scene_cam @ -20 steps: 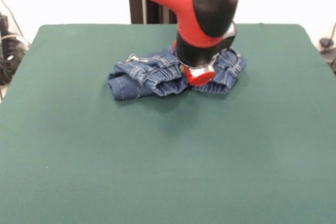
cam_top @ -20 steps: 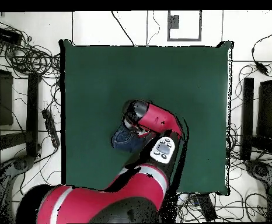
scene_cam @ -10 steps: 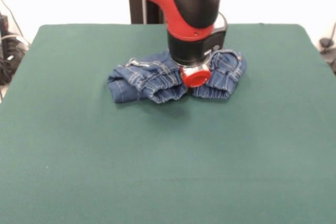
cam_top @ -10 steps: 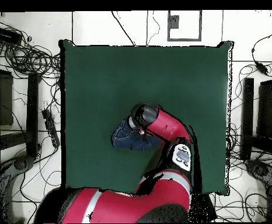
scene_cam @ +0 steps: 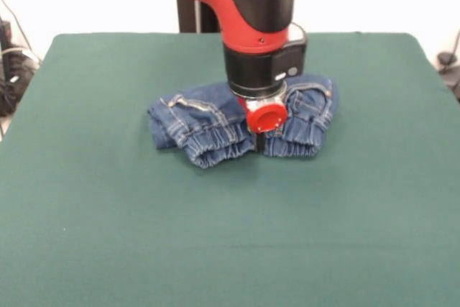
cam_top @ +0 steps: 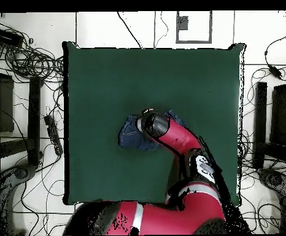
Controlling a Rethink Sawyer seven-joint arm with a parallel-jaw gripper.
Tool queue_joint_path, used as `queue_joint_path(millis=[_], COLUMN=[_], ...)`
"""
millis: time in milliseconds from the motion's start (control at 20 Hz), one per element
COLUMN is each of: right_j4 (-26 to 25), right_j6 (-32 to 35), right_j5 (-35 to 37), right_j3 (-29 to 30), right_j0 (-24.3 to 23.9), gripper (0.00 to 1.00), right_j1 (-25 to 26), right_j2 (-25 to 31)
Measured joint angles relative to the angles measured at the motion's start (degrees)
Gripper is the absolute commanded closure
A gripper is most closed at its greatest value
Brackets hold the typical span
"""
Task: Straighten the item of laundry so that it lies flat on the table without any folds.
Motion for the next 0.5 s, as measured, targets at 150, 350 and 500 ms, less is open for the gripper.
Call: queue_joint_path(millis=[150,350,500], right_j4=[-2.3,-5.6,-7.7], right_j6=[0.0,0.0,0.0], right_j5=[-6.3,-14.9,-20.3], right_j3=[1.8,3.5,4.3], right_j0=[-2.8,-6.2,-8.0], gripper=[1.00,1.00,1.00], right_j1=[-1.1,-1.7,-2.1], right_j2=[4.2,9.7,12.9])
